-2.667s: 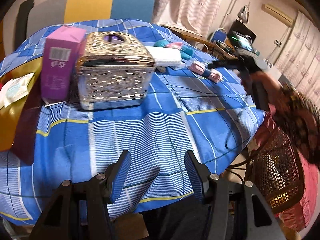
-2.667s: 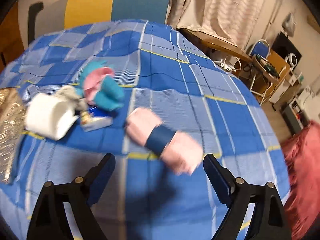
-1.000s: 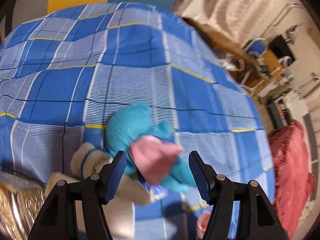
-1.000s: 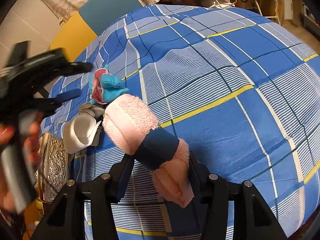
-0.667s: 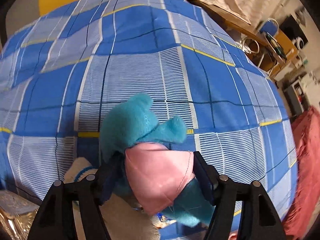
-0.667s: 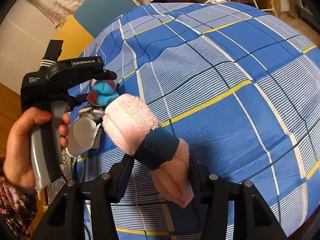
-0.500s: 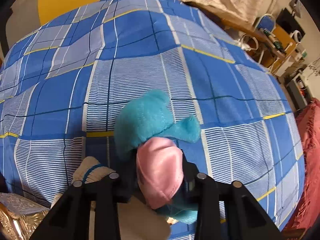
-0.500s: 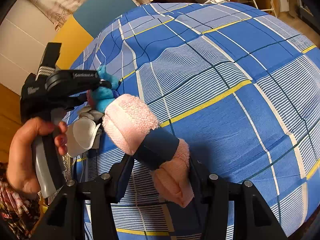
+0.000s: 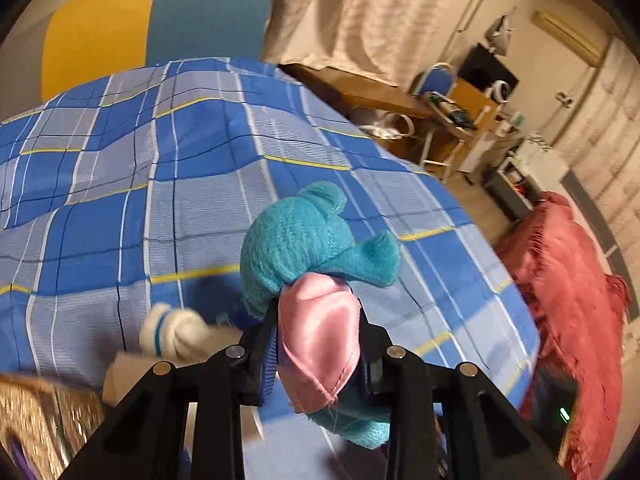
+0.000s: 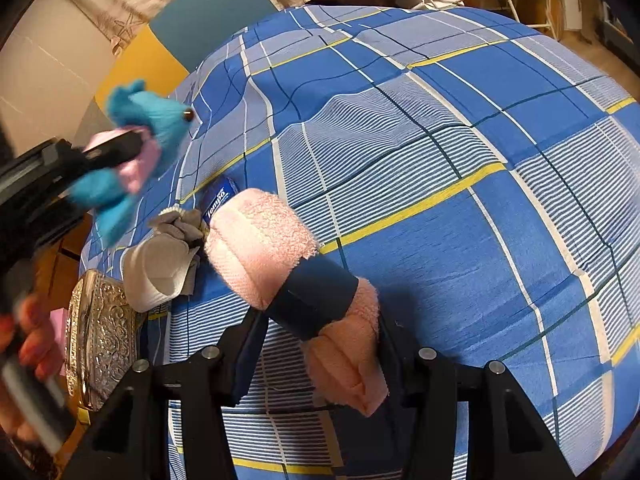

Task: Organize soft objects
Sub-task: 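Carry the teal plush into the gold tray and open the left tool while the right tool carries the towel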

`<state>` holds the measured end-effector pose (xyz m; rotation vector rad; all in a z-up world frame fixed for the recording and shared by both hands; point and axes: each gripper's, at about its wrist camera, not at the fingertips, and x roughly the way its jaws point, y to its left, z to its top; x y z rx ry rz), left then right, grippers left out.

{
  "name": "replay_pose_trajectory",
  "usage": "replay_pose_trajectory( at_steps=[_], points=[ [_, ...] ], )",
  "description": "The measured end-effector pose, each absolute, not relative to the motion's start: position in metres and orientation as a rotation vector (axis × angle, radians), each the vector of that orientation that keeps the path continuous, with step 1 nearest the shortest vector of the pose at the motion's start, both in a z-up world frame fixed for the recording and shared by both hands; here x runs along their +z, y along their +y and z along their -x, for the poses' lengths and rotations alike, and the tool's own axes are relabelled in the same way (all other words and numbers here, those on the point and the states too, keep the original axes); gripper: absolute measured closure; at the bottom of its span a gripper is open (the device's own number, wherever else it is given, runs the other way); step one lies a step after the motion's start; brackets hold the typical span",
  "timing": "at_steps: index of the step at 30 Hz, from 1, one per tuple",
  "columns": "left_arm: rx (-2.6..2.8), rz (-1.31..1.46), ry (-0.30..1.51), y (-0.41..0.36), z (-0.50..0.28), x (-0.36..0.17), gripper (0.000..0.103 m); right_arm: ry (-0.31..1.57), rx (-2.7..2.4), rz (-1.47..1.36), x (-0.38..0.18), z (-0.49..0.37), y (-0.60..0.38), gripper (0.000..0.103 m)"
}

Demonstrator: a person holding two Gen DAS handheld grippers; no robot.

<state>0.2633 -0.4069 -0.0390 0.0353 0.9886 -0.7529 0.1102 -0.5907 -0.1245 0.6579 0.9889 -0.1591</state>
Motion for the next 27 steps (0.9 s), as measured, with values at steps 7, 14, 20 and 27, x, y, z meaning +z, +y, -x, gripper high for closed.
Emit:
replay_pose_trajectory(
  at_steps=[7, 14, 20, 27],
  points=[
    [-0.844, 0.078, 1.035, -0.358, -0.212, -0.041, 0.072, 0.989, -0.169, -0.547, -0.122, -0.114, -0.578, 0.050],
    [-0.886, 0.160, 1.066, -0.307, -0.167, -0.054, 0.072, 0.976, -0.178, -0.488, -0.118, -0.109, -0.571, 0.050],
    [-0.901, 0.163, 1.044, -0.269, -0.128, -0.054, 0.072, 0.966, -0.196, -0.440, -0.115, -0.100, -0.559, 0.050],
    [-0.877, 0.165, 0.955, -0.205, -0.102, -0.037, 0.072, 0.971, -0.216, -0.355, -0.115, -0.098, -0.541, 0.050]
  ],
)
